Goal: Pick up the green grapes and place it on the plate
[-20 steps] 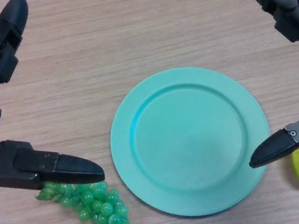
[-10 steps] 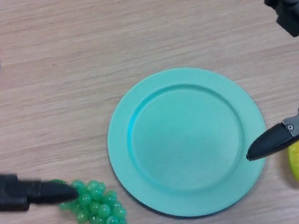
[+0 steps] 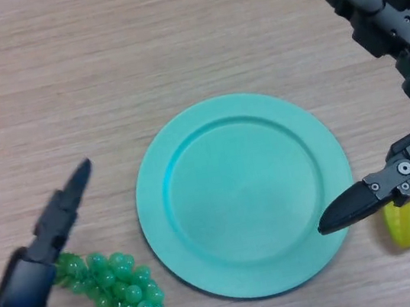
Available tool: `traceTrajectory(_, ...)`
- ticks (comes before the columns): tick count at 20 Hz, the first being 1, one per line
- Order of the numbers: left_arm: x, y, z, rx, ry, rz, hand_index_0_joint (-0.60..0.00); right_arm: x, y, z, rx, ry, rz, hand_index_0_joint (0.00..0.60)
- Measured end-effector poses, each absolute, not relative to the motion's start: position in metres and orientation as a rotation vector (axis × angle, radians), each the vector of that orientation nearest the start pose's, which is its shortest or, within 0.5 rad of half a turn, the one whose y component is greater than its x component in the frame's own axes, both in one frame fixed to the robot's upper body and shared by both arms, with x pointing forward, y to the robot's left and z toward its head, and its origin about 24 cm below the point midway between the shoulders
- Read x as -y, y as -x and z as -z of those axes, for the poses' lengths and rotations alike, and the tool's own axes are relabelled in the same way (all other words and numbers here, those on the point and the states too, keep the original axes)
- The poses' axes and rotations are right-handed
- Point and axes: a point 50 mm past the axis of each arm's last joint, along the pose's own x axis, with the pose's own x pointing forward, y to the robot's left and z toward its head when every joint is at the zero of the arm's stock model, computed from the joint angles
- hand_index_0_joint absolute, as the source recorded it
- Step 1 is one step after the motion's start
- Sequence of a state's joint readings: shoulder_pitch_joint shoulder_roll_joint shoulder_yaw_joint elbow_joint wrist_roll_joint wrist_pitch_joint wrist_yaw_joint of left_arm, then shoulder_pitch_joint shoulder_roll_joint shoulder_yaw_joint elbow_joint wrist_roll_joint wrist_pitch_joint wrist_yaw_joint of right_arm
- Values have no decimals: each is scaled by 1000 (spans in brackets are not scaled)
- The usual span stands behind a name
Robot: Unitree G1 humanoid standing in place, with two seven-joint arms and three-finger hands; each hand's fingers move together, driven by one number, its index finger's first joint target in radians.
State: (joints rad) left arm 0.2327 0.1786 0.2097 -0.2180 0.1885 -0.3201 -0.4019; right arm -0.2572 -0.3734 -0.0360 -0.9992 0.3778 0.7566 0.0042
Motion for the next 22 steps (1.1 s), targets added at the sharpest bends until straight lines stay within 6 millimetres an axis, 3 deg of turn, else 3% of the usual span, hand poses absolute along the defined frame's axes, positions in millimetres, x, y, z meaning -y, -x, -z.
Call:
traceTrajectory(3,-201,-204,-57,162,-501,214,0,135,-202,-235,442,162,-355,0)
traceTrajectory(8,-185,-211,-47,164,-539,207,0,134,-202,-235,439,165,-357,0)
traceTrajectory(20,-196,-202,-21,149,-695,43,0,146,-202,-233,419,187,-291,0)
traceTrajectory(22,-192,-200,-24,164,-690,54,-200,146,-202,-233,419,187,-291,0)
